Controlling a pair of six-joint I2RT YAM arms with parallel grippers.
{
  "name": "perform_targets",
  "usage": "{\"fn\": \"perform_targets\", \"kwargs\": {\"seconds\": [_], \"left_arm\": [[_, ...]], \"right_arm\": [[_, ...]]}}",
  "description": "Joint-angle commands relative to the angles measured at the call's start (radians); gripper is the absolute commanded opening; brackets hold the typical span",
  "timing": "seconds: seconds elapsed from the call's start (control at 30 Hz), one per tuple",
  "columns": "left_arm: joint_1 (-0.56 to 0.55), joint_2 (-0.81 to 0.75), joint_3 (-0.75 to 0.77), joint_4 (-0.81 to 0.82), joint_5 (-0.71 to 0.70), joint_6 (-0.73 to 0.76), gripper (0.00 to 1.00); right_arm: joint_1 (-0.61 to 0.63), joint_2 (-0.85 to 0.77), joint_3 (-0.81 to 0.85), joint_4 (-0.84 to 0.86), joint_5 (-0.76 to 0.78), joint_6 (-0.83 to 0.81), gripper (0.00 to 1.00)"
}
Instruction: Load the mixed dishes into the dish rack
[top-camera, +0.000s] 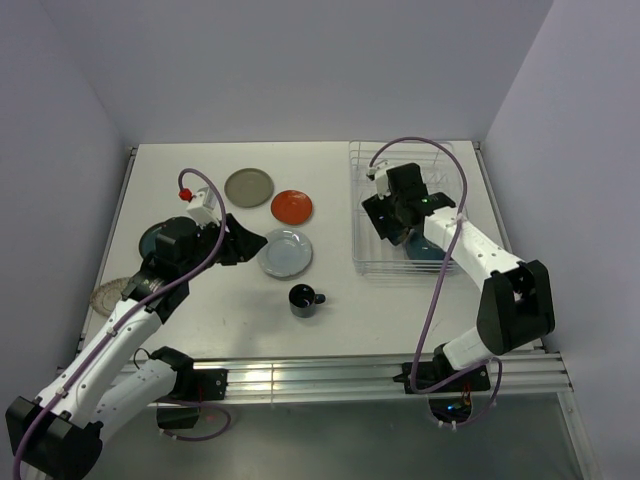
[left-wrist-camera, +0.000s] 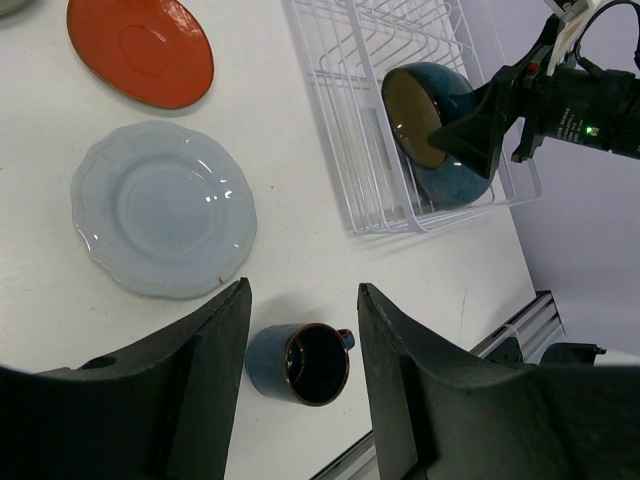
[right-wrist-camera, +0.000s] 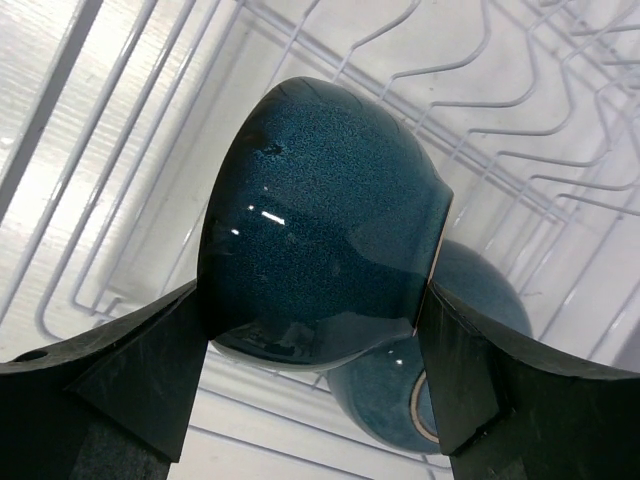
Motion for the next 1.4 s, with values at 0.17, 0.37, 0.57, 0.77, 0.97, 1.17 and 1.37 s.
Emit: {"fn": "perform_targets", "kwargs": {"seconds": [0.17,0.37,0.57,0.77,0.97,1.17,1.37], "left_arm": [[0.004,-0.024,-0.001,0.036,-0.007,0.024,0.53],[0.004,-0.028,0.001,0.035,-0.009,0.025,0.53],[0.004,-0.026,0.002,0.032,-0.015,0.03,0.53],[0.004,-0.025,0.002,0.032,-0.014,0.03,0.53],[0.006,-0.025,0.001,0.03,-0.014,0.03,0.53],[0.004,-0.023,0.001,0.032,-0.015,0.03,0.53],[0.004,-0.021,0.001,0.03,-0.018,0.03,0.53]], "right_arm": [[0.044,-0.014,0.017,0.126,0.151,-0.074,0.0],[0.071,0.032,-0.008,0.124,0.176,-0.053,0.0],[0.096,0.072,-0.028,0.133,0.22,-0.013,0.01],[0.104,0.084,-0.029,0.106,0.219,0.01,0.27],[0.116,0.078,-0.046,0.083,0.156,0.036,0.52],[0.13,0.081,-0.058,0.072,0.127,0.047,0.69],[0.159,0.071,-0.055,0.05,0.125,0.041,0.91]]}}
